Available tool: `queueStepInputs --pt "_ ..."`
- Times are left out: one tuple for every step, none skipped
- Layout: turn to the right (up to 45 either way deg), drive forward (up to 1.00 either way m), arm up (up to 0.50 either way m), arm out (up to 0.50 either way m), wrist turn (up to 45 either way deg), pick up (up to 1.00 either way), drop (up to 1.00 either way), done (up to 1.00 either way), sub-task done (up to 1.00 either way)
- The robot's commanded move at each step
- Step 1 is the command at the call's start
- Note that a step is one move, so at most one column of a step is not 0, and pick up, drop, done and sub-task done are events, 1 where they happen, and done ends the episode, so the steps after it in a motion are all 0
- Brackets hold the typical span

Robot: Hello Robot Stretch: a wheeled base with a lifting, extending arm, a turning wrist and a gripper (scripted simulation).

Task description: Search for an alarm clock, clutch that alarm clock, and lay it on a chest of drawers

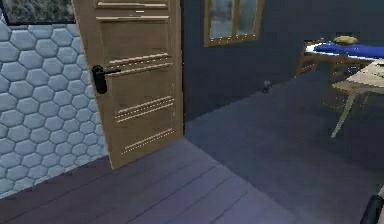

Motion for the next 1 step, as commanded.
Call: queueStepInputs --pt "0.0 0.4 0.0 0.0 0.0 0.0 0.0 0.0 0.0"
